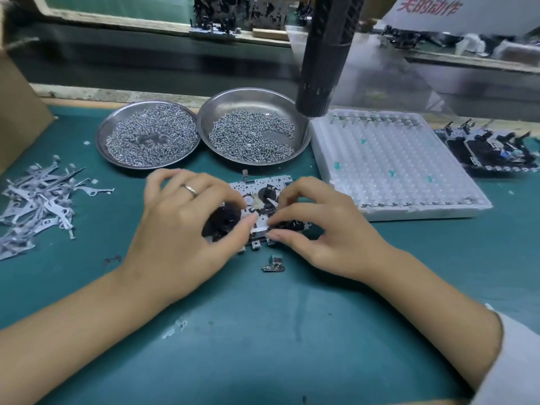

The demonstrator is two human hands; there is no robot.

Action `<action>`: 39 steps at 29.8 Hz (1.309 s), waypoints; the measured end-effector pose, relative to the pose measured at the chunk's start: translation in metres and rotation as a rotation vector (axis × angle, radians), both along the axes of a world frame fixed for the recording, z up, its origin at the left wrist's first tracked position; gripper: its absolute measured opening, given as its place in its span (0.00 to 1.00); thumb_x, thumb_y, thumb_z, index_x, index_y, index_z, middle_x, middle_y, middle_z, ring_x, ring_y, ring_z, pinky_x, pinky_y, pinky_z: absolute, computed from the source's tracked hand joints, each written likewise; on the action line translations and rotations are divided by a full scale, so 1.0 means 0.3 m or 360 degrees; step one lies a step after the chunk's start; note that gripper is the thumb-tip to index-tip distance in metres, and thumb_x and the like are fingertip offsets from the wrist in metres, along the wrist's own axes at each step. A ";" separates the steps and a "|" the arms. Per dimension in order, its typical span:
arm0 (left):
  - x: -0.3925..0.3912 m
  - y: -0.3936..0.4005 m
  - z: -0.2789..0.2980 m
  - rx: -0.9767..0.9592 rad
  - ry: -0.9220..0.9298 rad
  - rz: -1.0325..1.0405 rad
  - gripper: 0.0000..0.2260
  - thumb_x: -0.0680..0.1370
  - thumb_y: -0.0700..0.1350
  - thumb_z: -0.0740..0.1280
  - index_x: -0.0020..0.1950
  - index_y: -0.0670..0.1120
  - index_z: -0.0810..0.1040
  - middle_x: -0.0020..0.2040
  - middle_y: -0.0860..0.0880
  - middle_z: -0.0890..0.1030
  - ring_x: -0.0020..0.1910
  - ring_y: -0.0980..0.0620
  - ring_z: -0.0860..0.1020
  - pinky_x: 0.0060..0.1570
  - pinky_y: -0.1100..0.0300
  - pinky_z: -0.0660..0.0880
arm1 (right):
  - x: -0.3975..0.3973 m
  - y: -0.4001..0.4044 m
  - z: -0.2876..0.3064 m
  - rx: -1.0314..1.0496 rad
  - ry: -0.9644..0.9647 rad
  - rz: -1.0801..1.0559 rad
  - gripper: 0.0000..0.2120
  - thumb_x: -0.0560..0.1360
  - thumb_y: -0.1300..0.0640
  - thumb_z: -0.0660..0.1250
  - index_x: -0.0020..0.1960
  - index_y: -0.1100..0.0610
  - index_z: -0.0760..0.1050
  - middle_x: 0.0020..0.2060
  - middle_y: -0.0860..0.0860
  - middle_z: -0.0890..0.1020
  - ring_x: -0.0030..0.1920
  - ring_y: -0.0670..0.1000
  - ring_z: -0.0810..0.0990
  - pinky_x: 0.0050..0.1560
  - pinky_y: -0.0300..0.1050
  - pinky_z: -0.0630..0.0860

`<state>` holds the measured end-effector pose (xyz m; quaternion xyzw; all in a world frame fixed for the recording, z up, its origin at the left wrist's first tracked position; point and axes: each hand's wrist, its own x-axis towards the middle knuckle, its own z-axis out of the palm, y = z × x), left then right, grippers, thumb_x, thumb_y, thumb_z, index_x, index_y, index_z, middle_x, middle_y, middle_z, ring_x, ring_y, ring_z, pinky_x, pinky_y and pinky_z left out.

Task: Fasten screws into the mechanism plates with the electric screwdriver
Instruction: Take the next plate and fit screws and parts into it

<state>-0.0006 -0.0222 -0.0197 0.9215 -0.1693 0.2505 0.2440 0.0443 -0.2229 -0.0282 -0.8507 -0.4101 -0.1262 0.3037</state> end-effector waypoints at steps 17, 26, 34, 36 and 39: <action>0.016 -0.014 -0.015 -0.0365 0.0340 0.0073 0.05 0.68 0.54 0.69 0.34 0.55 0.78 0.40 0.60 0.79 0.46 0.57 0.75 0.58 0.58 0.58 | -0.046 0.033 -0.023 -0.0043 -0.0325 -0.0145 0.04 0.73 0.63 0.69 0.42 0.63 0.81 0.42 0.54 0.82 0.40 0.58 0.79 0.36 0.51 0.77; 0.013 -0.013 0.002 -0.0337 0.0375 0.0051 0.06 0.67 0.55 0.70 0.32 0.56 0.78 0.39 0.59 0.80 0.44 0.55 0.77 0.58 0.60 0.58 | -0.055 0.040 -0.020 -0.0041 -0.0344 -0.0201 0.06 0.75 0.62 0.67 0.42 0.63 0.81 0.42 0.54 0.82 0.38 0.58 0.79 0.34 0.50 0.76; 0.007 -0.013 0.017 -0.0407 0.0455 -0.0007 0.04 0.66 0.54 0.70 0.32 0.57 0.79 0.39 0.60 0.80 0.45 0.56 0.78 0.60 0.45 0.64 | -0.065 0.046 -0.018 -0.0072 -0.0354 -0.0207 0.09 0.75 0.61 0.63 0.41 0.63 0.80 0.42 0.55 0.82 0.37 0.59 0.78 0.31 0.51 0.75; 0.006 -0.012 0.019 -0.0418 0.0461 -0.0002 0.04 0.66 0.54 0.70 0.32 0.57 0.79 0.38 0.61 0.80 0.45 0.57 0.78 0.61 0.47 0.64 | -0.067 0.047 -0.018 -0.0072 -0.0360 -0.0214 0.09 0.75 0.61 0.63 0.41 0.63 0.80 0.42 0.55 0.82 0.37 0.58 0.78 0.31 0.50 0.75; 0.008 -0.011 0.018 -0.0441 0.0470 -0.0008 0.04 0.65 0.54 0.71 0.31 0.57 0.79 0.38 0.60 0.80 0.43 0.58 0.77 0.61 0.49 0.63 | -0.069 0.049 -0.018 -0.0077 -0.0364 -0.0230 0.09 0.75 0.61 0.64 0.41 0.63 0.80 0.42 0.54 0.82 0.37 0.58 0.78 0.30 0.50 0.75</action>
